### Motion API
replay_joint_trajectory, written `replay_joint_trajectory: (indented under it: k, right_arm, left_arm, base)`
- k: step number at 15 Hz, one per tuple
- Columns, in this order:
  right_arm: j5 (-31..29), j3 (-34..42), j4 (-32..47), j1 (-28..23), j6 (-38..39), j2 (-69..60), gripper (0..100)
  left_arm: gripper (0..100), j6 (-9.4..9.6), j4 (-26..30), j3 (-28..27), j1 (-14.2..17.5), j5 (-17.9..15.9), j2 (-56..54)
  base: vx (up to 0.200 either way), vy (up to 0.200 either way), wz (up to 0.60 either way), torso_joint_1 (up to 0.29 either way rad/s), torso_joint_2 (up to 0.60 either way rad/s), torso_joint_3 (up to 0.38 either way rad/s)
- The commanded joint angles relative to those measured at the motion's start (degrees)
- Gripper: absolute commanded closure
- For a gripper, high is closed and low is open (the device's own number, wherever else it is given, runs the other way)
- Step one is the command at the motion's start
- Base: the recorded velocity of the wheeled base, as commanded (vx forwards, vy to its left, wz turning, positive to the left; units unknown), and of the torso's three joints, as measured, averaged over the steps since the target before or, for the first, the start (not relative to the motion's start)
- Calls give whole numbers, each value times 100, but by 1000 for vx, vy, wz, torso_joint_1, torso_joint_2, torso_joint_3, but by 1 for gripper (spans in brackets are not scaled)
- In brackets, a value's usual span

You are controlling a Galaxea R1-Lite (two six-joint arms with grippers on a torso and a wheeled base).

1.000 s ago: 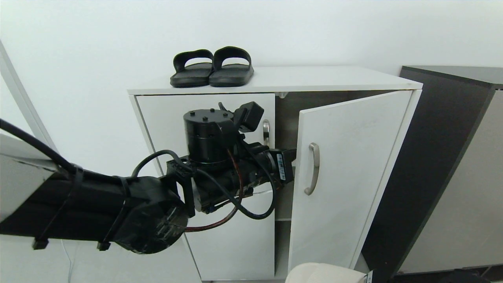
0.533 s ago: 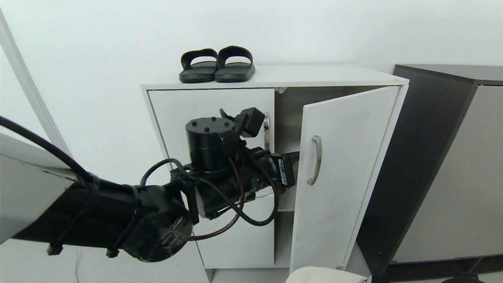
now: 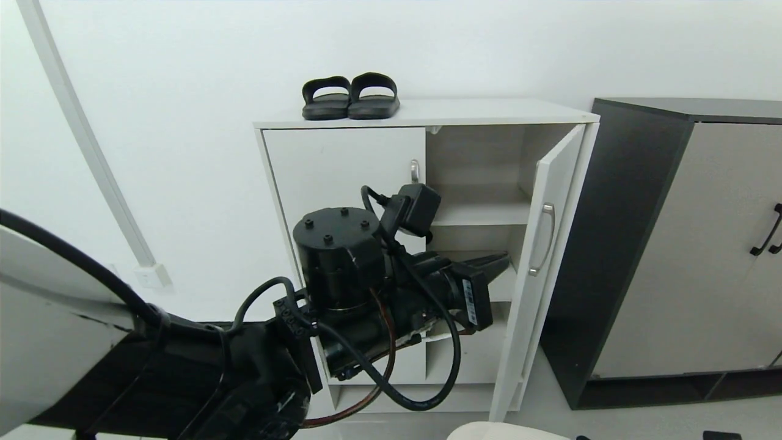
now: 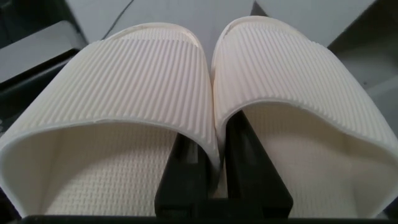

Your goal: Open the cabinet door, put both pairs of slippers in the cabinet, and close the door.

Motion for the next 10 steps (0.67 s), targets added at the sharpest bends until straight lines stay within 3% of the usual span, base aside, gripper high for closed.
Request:
replay_joint_trajectory:
  k: [1, 2, 4, 7, 8, 10]
  right_arm:
    - [-56, -192, -20, -81, 30, 156, 100]
    - [-91, -280, -29, -151, 48, 226, 100]
    - [-803, -790, -160, -423, 215, 560, 100]
    - [-1778, -1502, -178, -379, 742, 1114, 100]
    - [-2121, -1845, -178, -379, 927, 1395, 100]
    - [-2569, -2214, -169, -379, 1024, 1773, 100]
  left_arm:
    - [100, 6, -243, 317, 151, 108, 12]
    - [100, 6, -270, 378, 239, 179, -31]
    - [100, 182, -243, 712, 916, 759, -612]
    - [100, 683, -120, 1828, 1584, 1383, -1956]
    - [100, 973, 249, 2479, 1821, 1620, -2809]
    - [100, 1228, 1260, 3164, 2226, 2174, -4285]
  base:
    - [0, 0, 0, 0, 0, 0]
    - [0, 0, 0, 0, 0, 0]
    - [0, 0, 0, 0, 0, 0]
    - [0, 0, 0, 0, 0, 0]
    - [0, 0, 0, 0, 0, 0]
    - [0, 0, 0, 0, 0, 0]
